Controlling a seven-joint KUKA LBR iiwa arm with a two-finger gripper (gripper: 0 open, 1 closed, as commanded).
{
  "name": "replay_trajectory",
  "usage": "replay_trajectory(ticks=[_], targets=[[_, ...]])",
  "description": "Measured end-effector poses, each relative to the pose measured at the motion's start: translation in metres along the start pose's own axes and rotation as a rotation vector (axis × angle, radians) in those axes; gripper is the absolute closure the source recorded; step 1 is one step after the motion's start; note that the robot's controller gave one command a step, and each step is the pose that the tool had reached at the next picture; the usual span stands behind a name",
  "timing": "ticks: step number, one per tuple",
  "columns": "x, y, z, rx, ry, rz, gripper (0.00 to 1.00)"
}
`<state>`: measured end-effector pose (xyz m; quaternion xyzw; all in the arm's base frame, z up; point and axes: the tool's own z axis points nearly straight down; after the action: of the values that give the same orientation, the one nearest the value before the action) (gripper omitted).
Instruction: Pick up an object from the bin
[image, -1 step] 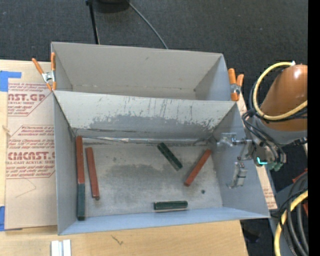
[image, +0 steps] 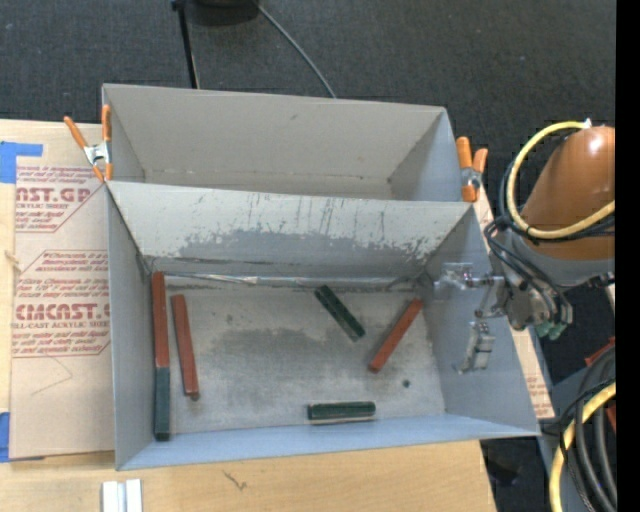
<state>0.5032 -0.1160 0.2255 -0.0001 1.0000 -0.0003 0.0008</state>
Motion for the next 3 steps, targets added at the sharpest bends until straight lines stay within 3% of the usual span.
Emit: replay_trajectory(ticks=[1,2,3], targets=[[-0.022,0.002,0.045,0.001,-0.003,-0.135,0.0],[-0.062,0.009,0.063,-0.001,-0.001,-0.432,0.0],[-0.074,0.008,0.081,-0.001,-0.001,-0.539,0.0]])
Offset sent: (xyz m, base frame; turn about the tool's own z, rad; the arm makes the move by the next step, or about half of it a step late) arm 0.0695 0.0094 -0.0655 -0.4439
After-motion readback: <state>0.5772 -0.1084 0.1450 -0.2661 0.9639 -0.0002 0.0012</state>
